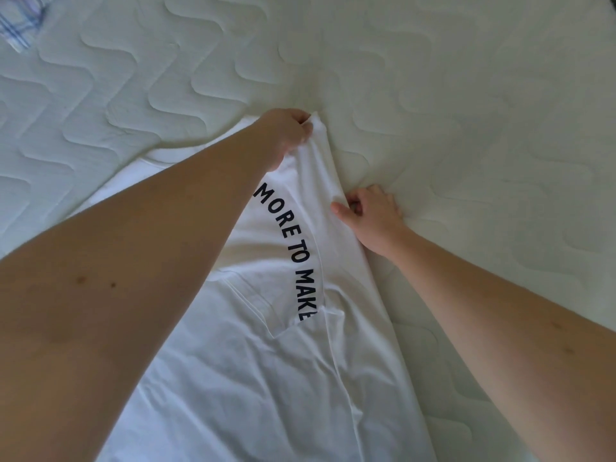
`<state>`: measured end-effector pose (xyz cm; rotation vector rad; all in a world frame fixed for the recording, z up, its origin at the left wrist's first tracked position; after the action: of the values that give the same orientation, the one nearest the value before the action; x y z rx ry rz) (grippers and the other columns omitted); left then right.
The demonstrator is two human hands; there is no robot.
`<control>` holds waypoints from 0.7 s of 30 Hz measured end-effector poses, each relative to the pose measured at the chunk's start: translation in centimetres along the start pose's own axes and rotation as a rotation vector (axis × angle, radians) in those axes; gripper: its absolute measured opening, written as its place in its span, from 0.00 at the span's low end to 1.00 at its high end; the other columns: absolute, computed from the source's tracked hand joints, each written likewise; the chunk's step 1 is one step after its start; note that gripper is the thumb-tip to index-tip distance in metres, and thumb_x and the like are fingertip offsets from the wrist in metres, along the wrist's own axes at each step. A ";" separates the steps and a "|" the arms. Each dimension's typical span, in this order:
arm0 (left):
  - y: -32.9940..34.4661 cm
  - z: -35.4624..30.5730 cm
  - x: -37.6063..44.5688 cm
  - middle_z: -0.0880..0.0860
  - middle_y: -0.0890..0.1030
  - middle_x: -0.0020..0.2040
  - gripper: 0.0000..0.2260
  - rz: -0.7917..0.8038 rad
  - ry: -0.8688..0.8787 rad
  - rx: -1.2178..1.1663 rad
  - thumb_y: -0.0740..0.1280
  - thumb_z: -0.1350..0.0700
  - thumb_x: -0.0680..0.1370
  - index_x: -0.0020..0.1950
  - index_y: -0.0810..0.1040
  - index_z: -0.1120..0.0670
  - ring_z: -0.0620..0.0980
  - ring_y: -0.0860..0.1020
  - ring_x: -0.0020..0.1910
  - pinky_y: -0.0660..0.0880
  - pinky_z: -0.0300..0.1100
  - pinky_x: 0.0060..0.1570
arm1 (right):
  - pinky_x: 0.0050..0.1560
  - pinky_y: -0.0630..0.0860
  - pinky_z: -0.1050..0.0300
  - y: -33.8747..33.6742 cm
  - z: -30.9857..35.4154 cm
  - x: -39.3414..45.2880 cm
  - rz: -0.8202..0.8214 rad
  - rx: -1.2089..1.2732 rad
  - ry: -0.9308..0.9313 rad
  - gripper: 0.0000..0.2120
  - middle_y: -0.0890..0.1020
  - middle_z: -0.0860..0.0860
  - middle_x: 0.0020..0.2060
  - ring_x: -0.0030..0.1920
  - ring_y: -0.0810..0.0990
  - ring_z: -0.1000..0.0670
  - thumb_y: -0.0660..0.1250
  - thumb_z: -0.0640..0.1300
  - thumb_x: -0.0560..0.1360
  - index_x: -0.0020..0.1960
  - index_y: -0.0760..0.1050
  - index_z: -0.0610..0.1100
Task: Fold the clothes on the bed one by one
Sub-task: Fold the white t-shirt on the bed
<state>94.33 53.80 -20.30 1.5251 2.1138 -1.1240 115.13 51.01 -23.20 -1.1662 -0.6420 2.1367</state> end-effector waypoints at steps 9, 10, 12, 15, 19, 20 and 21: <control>-0.2 -0.2 -2.9 0.46 0.76 0.53 0.20 -0.115 0.217 0.357 0.71 0.44 0.76 0.62 0.73 0.53 0.50 0.76 0.54 0.73 0.46 0.55 | 0.58 0.64 0.49 0.2 -0.2 0.1 0.001 -0.013 -0.043 0.13 0.66 0.53 0.50 0.59 0.69 0.43 0.62 0.62 0.77 0.48 0.70 0.52; -0.7 0.7 -3.4 0.47 0.77 0.51 0.21 -0.145 0.196 0.478 0.70 0.39 0.75 0.59 0.74 0.52 0.52 0.76 0.55 0.72 0.49 0.57 | 0.59 0.64 0.49 0.2 -0.2 0.2 -0.005 -0.013 -0.050 0.13 0.67 0.53 0.49 0.59 0.69 0.43 0.62 0.62 0.77 0.48 0.70 0.52; -2.1 2.6 -4.4 0.50 0.78 0.46 0.27 -0.193 0.083 0.747 0.64 0.30 0.73 0.54 0.75 0.53 0.55 0.76 0.53 0.68 0.54 0.58 | 0.59 0.65 0.48 0.1 -0.1 0.2 -0.014 -0.016 -0.064 0.15 0.67 0.52 0.49 0.57 0.68 0.45 0.65 0.63 0.74 0.48 0.70 0.52; -3.8 5.4 -6.5 0.55 0.79 0.57 0.34 -0.057 -0.061 0.923 0.64 0.27 0.70 0.58 0.76 0.56 0.59 0.74 0.63 0.65 0.62 0.66 | 0.54 0.68 0.51 -0.3 0.1 -0.2 -0.004 -0.047 -0.089 0.20 0.70 0.49 0.47 0.52 0.69 0.47 0.70 0.64 0.70 0.44 0.75 0.47; -5.4 7.5 -10.9 0.58 0.72 0.68 0.27 -0.245 0.066 1.001 0.69 0.39 0.75 0.67 0.72 0.53 0.62 0.71 0.66 0.67 0.62 0.62 | 0.41 0.66 0.56 -1.6 0.9 -1.6 0.056 -0.038 -0.098 0.22 0.71 0.51 0.32 0.42 0.74 0.47 0.75 0.62 0.67 0.32 0.74 0.45; -5.2 7.5 -12.5 0.59 0.74 0.62 0.23 -0.388 0.159 0.928 0.69 0.42 0.76 0.63 0.72 0.55 0.62 0.73 0.62 0.69 0.59 0.59 | 0.42 0.67 0.56 -1.8 0.9 -2.1 0.075 -0.060 -0.087 0.21 0.72 0.52 0.32 0.43 0.74 0.47 0.75 0.62 0.67 0.31 0.74 0.46; -4.7 7.8 -14.3 0.59 0.75 0.58 0.20 -0.485 0.248 0.828 0.69 0.44 0.77 0.60 0.72 0.56 0.61 0.74 0.58 0.70 0.56 0.57 | 0.43 0.66 0.56 -1.9 0.7 -2.8 0.094 -0.092 -0.066 0.21 0.73 0.52 0.32 0.44 0.74 0.47 0.75 0.62 0.67 0.31 0.73 0.47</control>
<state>94.20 37.99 -14.26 1.5257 2.4004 -2.3055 116.24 50.26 -20.08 -1.1996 -0.7346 2.2539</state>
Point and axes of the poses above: each hand's wrist, its own x-axis towards the middle knuckle, its own y-axis out of the palm, z = x × y, the point moved 4 cm from there along x, towards the middle knuckle
